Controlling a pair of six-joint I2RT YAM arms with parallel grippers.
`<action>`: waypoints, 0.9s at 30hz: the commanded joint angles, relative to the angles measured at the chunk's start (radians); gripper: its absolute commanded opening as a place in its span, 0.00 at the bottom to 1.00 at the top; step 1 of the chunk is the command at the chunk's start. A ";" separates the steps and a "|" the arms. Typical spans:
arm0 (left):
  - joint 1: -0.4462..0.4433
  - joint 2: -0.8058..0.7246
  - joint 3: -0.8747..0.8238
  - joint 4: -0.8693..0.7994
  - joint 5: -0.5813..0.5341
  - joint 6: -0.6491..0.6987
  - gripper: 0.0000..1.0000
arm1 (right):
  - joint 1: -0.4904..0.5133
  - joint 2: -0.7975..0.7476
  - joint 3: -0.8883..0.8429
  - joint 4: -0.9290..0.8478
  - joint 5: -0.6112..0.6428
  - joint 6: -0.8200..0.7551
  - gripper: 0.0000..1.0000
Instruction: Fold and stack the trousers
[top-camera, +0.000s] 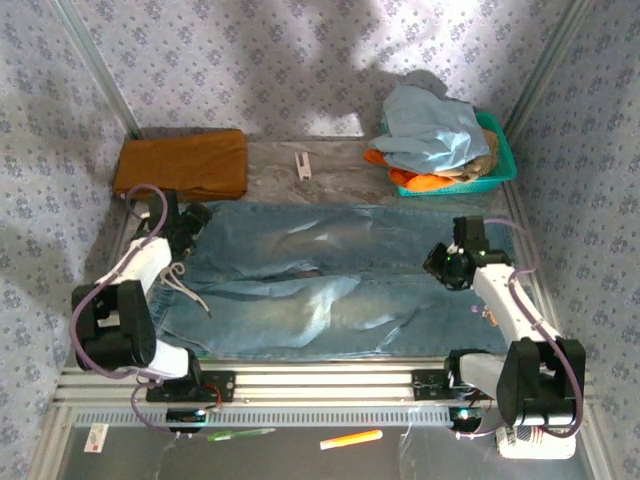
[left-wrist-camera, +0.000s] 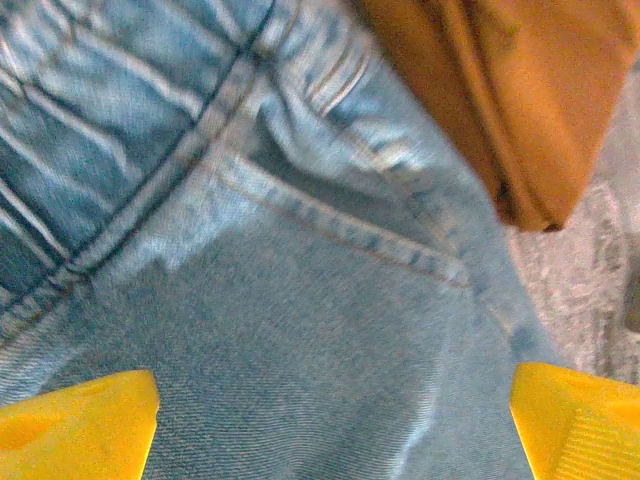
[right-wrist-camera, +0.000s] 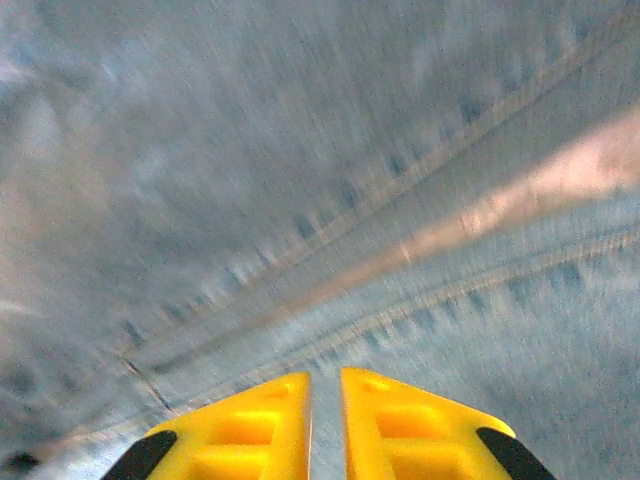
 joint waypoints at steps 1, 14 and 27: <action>-0.003 0.036 -0.049 0.079 0.026 -0.019 0.91 | 0.016 -0.008 -0.056 -0.055 -0.031 -0.011 0.18; 0.050 0.196 -0.035 0.116 -0.067 -0.005 0.90 | -0.100 0.314 -0.026 0.127 -0.029 -0.018 0.18; 0.092 0.225 0.055 0.131 0.035 0.039 0.93 | -0.117 0.357 0.068 0.100 -0.071 -0.017 0.17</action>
